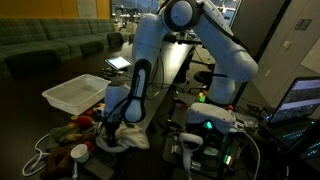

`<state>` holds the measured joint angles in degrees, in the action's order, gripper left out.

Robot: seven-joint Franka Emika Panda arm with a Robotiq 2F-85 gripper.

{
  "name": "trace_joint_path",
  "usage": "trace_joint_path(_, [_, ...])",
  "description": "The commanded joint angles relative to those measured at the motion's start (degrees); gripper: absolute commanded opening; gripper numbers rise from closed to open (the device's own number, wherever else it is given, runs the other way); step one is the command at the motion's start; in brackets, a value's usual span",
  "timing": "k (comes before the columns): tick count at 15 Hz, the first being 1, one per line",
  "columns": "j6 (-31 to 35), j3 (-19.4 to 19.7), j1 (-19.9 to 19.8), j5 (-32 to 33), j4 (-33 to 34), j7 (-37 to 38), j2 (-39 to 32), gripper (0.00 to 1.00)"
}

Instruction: Use the cloth to push the objects on the counter to the left, then put it in the box

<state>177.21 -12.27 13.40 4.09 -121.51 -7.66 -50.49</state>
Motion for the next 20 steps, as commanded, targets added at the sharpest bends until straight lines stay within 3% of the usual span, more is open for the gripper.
trace_joint_path(1, [1.7, -0.5, 1.5, -0.1, 3.5, 2.5, -3.2, 0.09])
trace_joint_path(5, [-1.0, -2.5, -1.6, 0.3, 2.8, 1.6, -1.3, 0.09])
trace_joint_path(11, [-7.0, -1.1, -8.4, 2.6, -2.3, -3.5, 2.9, 0.1])
trace_joint_path(20, [-11.0, 10.2, -14.3, 2.9, -3.2, -4.5, 3.8, 0.08])
